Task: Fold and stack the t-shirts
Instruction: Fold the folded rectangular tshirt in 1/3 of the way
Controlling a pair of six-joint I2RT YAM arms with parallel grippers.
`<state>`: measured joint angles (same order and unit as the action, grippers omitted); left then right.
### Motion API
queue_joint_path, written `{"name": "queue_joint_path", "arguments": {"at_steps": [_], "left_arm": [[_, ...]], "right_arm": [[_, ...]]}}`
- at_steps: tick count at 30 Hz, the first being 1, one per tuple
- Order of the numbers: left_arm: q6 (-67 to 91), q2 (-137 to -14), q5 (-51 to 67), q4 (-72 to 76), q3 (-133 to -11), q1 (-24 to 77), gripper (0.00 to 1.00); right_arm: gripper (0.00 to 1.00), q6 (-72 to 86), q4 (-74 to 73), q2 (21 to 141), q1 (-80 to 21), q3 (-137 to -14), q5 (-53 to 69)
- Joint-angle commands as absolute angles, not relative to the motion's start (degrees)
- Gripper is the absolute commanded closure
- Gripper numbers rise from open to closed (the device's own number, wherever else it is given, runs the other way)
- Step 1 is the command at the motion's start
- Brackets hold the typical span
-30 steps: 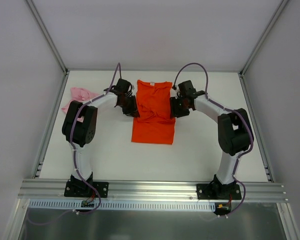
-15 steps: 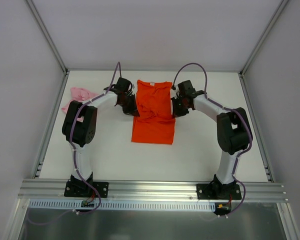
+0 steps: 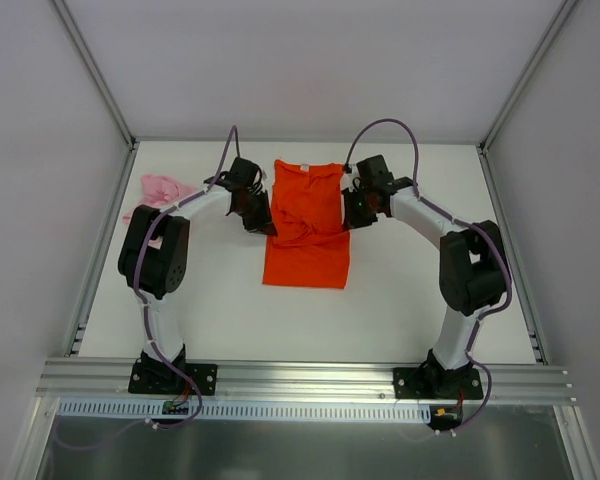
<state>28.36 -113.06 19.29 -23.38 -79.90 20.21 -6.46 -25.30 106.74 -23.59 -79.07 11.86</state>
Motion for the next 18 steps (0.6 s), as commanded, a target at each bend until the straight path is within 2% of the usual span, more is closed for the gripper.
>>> {"name": "queue_joint_path", "arguments": {"at_steps": [1, 18], "left_arm": [[29.7, -107.8, 18.8, -23.5, -77.7, 20.3, 1.0], [29.9, -103.1, 15.9, -23.6, -74.5, 20.2, 1.0]], "right_arm": [[0.99, -6.5, -26.5, 103.3, -24.9, -81.9, 12.5], [0.99, -7.7, -28.5, 104.2, -27.0, -84.9, 11.4]]}}
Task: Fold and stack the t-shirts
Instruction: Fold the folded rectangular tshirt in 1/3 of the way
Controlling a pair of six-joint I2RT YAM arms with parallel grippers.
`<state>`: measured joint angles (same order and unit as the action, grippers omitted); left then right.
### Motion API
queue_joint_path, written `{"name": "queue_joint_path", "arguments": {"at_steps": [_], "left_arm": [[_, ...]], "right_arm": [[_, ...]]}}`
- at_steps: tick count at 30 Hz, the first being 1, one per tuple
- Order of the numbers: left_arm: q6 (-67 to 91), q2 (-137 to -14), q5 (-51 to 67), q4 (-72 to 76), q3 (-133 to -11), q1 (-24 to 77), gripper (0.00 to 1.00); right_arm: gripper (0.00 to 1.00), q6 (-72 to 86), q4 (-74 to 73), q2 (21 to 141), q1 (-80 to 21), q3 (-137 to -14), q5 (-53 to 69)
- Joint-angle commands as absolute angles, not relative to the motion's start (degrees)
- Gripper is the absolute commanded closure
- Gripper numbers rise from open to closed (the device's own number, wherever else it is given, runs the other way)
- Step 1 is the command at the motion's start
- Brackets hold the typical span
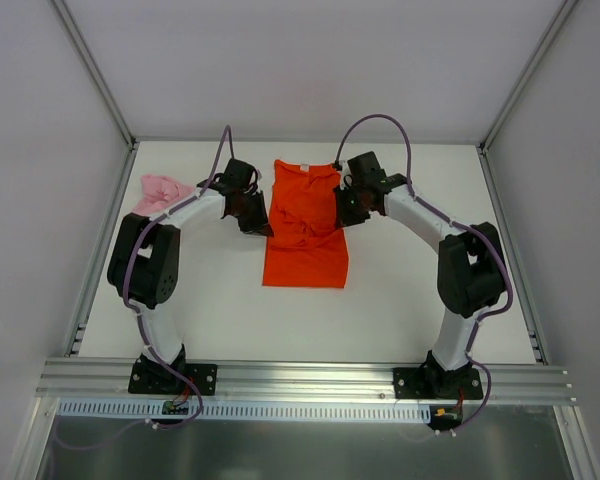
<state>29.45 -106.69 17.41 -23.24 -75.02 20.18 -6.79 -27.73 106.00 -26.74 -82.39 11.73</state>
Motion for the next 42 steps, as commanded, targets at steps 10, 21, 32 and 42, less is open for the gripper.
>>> {"name": "queue_joint_path", "arguments": {"at_steps": [10, 21, 32, 42], "left_arm": [[29.6, -101.3, 14.1, -24.3, -74.1, 19.8, 1.0], [30.1, -100.9, 13.2, -23.6, -72.8, 19.6, 1.0], [29.6, -106.4, 14.7, -24.6, -78.1, 19.2, 1.0], [29.3, -112.1, 15.2, -26.7, -84.0, 18.7, 0.95]], "right_arm": [[0.99, -8.4, -29.6, 103.6, -27.2, -86.9, 11.1], [0.99, -8.9, -29.3, 104.3, -27.9, -86.7, 11.8], [0.99, -9.9, -29.4, 108.8, -27.8, -88.9, 11.7], [0.76, -10.4, -29.5, 112.8, -27.9, -90.3, 9.7]]}}
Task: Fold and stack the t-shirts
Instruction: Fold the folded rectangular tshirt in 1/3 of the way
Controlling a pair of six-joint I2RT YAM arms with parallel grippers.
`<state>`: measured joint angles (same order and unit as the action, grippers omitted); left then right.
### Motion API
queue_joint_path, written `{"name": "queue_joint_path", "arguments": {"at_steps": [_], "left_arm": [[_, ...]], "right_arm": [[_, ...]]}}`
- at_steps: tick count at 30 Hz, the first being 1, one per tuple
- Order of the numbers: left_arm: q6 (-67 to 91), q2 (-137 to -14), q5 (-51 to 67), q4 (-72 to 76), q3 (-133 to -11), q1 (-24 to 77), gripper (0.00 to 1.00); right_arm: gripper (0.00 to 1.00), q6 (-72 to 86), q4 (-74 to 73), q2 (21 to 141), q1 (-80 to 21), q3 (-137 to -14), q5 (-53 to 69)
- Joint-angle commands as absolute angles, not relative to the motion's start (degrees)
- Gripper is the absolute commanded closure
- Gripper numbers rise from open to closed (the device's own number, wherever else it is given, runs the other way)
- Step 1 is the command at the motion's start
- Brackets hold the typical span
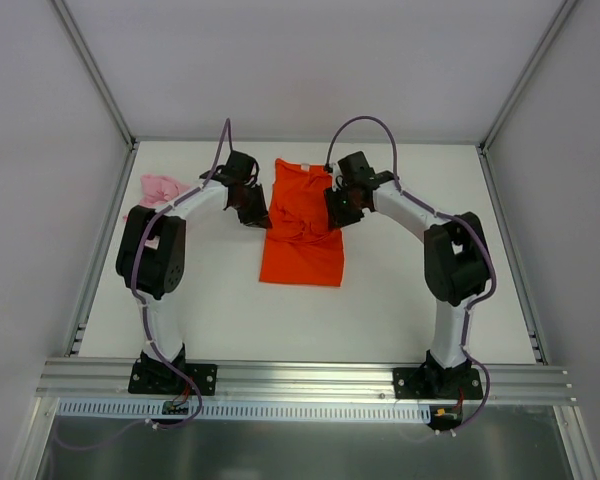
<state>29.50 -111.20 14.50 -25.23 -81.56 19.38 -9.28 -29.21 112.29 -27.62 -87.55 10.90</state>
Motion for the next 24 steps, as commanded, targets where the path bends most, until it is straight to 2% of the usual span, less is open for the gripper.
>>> {"name": "queue_joint_path", "arguments": {"at_steps": [1, 3, 5, 9, 13, 15, 17, 20, 21, 22, 24], "left_arm": [[29.4, -112.1, 15.0, -26.6, -84.0, 18.6, 0.89], [29.2, -112.8, 15.6, -26.7, -84.1, 18.6, 0.8], [29.3, -112.9, 15.7, -26.7, -83.5, 18.5, 0.67], [29.8, -112.3, 14.4, -26.2, -83.0, 18.5, 0.53], [30.8, -111.4, 12.6, -26.6, -83.8, 18.0, 0.52], [31.3, -109.4, 11.0, -26.5, -84.0, 17.6, 0.51], [31.4, -107.9, 12.5, -27.2, -85.0, 17.1, 0.51], [30.5, -105.8, 16.6, -30.6, -84.1, 17.0, 0.53], [31.0, -104.7, 18.0, -30.8, -82.3, 17.2, 0.54], [31.6, -103.4, 18.9, -29.5, -80.0, 17.2, 0.55], [35.1, -99.7, 20.3, -28.0, -72.4, 17.4, 0.56]], "right_arm": [[0.66, -10.4, -29.4, 112.9, -27.9, -90.3, 9.0], [0.65, -10.4, -29.3, 113.2, -27.8, -90.4, 8.4], [0.6, -10.3, -29.1, 113.4, -27.8, -90.6, 7.2], [0.54, -11.2, -29.9, 113.8, -27.8, -93.2, 6.2], [0.53, -11.7, -32.2, 114.7, -27.5, -100.0, 5.1], [0.46, -11.8, -33.5, 114.8, -27.2, -102.6, 4.6], [0.44, -11.7, -35.2, 114.3, -26.6, -105.1, 4.6], [0.68, -14.1, -39.4, 113.6, -26.7, -106.7, 5.4], [0.87, -14.8, -40.2, 113.2, -27.1, -106.5, 5.1], [0.98, -15.5, -41.3, 112.8, -27.8, -106.0, 5.4], [0.99, -16.8, -41.1, 110.6, -29.3, -102.8, 5.1]]}}
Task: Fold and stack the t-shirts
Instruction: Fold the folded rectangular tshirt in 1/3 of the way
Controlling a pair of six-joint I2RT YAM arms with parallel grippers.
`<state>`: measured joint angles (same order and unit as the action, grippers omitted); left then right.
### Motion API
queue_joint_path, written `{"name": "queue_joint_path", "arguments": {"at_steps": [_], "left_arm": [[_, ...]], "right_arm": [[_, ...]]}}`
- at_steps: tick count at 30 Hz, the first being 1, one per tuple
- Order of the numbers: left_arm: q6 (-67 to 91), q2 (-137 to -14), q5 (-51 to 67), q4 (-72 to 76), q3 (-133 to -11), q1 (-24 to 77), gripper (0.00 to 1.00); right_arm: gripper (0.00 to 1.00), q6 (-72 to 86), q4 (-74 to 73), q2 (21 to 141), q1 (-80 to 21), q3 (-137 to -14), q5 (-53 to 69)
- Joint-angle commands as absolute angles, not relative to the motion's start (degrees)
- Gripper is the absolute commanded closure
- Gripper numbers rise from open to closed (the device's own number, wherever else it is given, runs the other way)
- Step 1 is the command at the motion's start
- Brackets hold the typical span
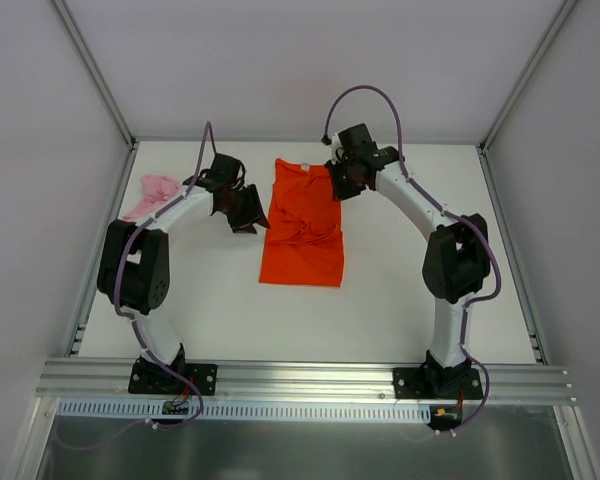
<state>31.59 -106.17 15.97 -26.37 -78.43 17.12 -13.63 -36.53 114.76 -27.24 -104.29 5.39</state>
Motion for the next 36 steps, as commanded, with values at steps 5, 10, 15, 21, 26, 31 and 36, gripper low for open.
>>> {"name": "queue_joint_path", "arguments": {"at_steps": [5, 10, 15, 21, 26, 31, 36], "left_arm": [[40.5, -94.4, 20.9, -24.6, -61.7, 19.8, 0.6], [43.0, -94.1, 19.0, -25.1, -59.5, 23.8, 0.65], [45.3, -96.4, 16.7, -23.3, -59.5, 26.0, 0.66], [48.2, -99.7, 15.6, -20.7, -58.4, 26.1, 0.68], [51.1, -101.1, 13.6, -18.5, -56.9, 26.1, 0.68], [54.9, -102.7, 14.0, -14.9, -55.1, 26.0, 0.72], [57.2, -103.2, 14.5, -13.9, -53.8, 26.1, 0.73]], "right_arm": [[0.99, -18.1, -39.6, 107.2, -32.5, -95.6, 5.4], [0.99, -19.5, -38.1, 107.7, -37.8, -91.9, 4.5], [0.99, -18.9, -35.0, 109.4, -41.0, -91.2, 5.4], [0.99, -19.7, -34.2, 114.2, -43.1, -94.4, 7.6], [0.99, -19.9, -32.2, 117.5, -43.6, -95.4, 8.2], [0.99, -19.8, -29.9, 119.4, -43.5, -95.3, 8.0], [0.99, -19.4, -27.8, 121.5, -43.5, -95.6, 6.2]]}}
